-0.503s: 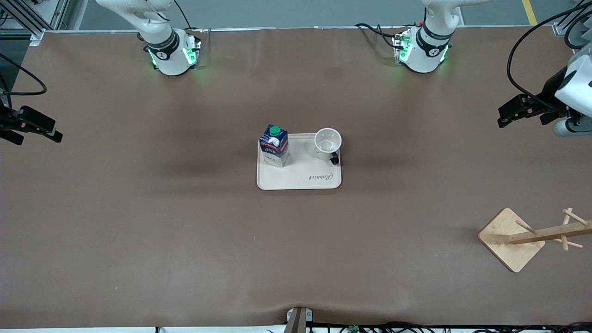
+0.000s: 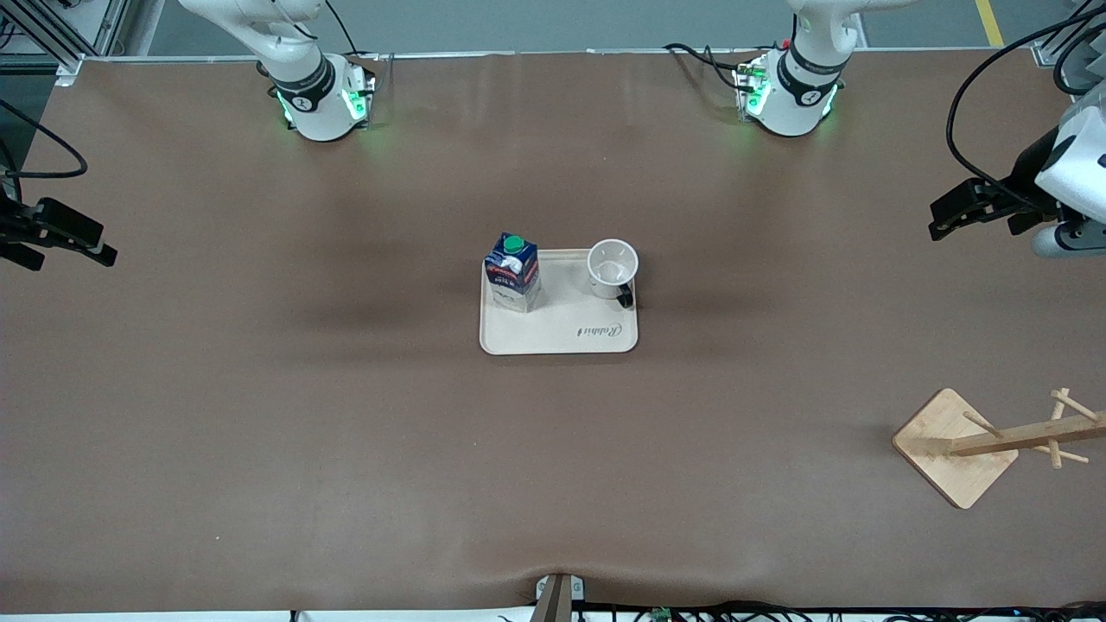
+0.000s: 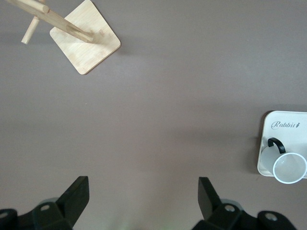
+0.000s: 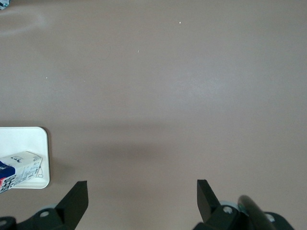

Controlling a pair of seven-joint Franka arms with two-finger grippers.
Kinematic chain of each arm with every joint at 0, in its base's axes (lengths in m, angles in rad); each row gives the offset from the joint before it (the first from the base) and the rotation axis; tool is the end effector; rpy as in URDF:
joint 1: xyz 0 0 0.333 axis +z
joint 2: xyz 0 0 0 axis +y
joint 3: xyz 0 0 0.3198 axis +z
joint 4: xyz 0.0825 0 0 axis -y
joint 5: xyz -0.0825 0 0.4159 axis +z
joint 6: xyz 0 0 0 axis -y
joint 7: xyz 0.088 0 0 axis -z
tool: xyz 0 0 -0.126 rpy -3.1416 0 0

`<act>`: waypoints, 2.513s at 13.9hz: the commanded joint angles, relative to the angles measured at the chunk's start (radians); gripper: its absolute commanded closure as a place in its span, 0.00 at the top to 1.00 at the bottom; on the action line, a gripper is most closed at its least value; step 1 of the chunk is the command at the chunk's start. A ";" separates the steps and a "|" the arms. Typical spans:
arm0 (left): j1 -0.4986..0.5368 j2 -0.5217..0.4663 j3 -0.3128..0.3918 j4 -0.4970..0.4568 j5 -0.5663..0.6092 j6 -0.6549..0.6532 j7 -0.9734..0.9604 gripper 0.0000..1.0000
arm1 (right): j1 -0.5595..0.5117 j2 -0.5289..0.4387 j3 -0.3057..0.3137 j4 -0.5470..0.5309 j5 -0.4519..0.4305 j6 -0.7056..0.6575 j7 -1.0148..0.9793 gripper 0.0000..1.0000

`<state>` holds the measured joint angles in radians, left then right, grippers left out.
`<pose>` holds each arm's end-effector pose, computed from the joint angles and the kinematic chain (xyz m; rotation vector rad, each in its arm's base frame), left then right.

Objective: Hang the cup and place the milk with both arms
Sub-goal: 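Move the left gripper out toward the white mug on the tray, then reach the left gripper down to the white mug's black handle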

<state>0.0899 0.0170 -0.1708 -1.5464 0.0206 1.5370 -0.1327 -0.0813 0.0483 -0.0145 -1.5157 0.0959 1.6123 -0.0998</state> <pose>0.5861 -0.0440 0.6088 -3.1199 -0.0815 0.0376 0.6055 -0.0462 0.6127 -3.0503 -0.0036 -0.0875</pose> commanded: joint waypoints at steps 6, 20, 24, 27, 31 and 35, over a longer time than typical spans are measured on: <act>-0.013 0.101 -0.004 0.025 -0.019 0.020 -0.007 1.00 | 0.000 -0.001 0.001 0.008 0.004 -0.015 0.011 1.00; -0.122 0.133 -0.210 -0.316 -0.024 0.400 -0.449 1.00 | 0.003 0.028 0.001 -0.008 0.005 -0.019 0.012 1.00; -0.143 0.169 -0.274 -0.379 -0.025 0.491 -0.540 1.00 | 0.005 0.039 0.001 -0.012 0.005 -0.023 0.014 1.00; -0.202 0.198 -0.279 -0.428 -0.025 0.567 -0.619 1.00 | 0.005 0.039 0.001 -0.015 0.005 -0.034 0.012 1.00; -0.297 0.262 -0.277 -0.455 -0.024 0.655 -0.743 1.00 | 0.006 0.042 0.001 -0.018 0.005 -0.043 0.012 1.00; -0.338 0.293 -0.277 -0.553 -0.022 0.805 -0.783 1.00 | 0.005 0.045 0.001 -0.028 0.005 -0.042 0.014 1.00</act>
<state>-0.2348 0.3122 -0.4488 -2.0434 0.0094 2.2747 -0.8980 -0.0803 0.0940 -0.0123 -1.5409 0.0969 1.5766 -0.0979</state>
